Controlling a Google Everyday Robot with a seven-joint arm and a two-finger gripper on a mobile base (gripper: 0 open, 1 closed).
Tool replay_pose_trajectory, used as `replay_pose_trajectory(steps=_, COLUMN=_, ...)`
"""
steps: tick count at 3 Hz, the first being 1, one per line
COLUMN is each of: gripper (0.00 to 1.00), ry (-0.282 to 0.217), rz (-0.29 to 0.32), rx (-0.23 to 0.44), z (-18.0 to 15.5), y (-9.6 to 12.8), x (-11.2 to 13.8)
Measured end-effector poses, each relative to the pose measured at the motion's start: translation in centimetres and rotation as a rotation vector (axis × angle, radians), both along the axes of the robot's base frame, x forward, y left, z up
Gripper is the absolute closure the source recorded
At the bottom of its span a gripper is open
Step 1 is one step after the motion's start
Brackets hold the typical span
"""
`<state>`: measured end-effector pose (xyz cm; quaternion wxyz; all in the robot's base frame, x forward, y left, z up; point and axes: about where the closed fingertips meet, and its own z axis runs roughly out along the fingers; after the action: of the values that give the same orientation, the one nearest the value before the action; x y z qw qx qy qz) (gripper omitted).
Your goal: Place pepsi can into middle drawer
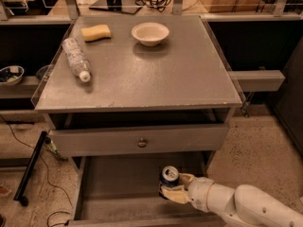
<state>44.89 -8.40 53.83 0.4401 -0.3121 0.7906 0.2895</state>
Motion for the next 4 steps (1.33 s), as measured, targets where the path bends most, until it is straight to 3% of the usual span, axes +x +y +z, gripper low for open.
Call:
replay_pose_trajectory(steps=2, gripper=1.0, ry=0.002, rz=-0.031, rx=0.011, z=-1.6, y=1.6, x=1.4)
replay_pose_trajectory(steps=4, gripper=1.0, ry=-0.057, rz=-0.11, rx=0.084, z=-3.9, y=4.2, x=3.8)
